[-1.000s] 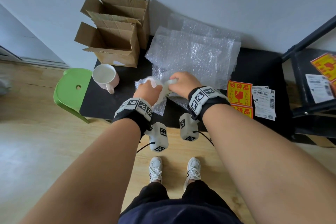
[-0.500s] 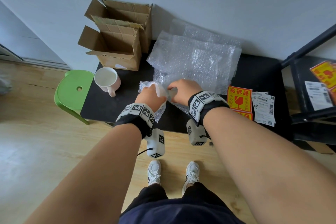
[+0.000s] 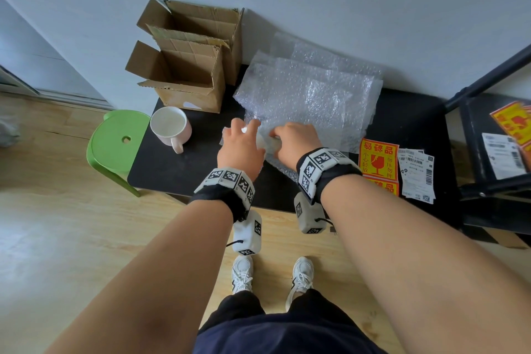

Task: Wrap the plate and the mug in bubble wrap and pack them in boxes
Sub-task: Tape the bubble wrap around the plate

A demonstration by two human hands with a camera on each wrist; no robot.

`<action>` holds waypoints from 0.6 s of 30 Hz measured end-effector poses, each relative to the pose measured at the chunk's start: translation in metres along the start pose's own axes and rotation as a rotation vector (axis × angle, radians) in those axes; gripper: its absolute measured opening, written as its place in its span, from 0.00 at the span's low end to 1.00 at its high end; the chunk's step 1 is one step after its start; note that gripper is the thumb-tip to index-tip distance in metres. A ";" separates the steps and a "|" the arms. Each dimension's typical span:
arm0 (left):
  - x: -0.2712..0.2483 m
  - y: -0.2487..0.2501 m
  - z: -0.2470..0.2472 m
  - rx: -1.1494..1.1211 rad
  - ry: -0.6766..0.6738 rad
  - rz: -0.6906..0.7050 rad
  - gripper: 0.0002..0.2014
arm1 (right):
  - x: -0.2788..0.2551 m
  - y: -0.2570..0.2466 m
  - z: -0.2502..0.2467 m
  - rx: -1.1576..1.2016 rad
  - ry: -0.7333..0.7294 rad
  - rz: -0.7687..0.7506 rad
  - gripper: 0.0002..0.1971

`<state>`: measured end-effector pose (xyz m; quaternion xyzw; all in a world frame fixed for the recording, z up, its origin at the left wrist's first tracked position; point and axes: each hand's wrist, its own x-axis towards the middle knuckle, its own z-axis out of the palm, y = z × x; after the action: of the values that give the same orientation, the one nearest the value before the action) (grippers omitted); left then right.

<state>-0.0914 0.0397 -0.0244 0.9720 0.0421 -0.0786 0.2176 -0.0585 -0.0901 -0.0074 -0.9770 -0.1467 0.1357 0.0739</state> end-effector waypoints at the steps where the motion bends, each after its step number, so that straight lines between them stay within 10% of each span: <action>1: 0.000 0.001 0.000 0.009 -0.013 0.009 0.25 | 0.001 0.000 0.001 -0.005 0.018 -0.005 0.19; 18: 0.013 0.006 0.001 -0.057 -0.106 -0.064 0.18 | 0.006 0.019 0.004 -0.165 0.070 0.123 0.07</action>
<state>-0.0777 0.0345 -0.0256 0.9581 0.0638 -0.1355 0.2443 -0.0490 -0.1053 -0.0160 -0.9911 -0.0946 0.0930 -0.0102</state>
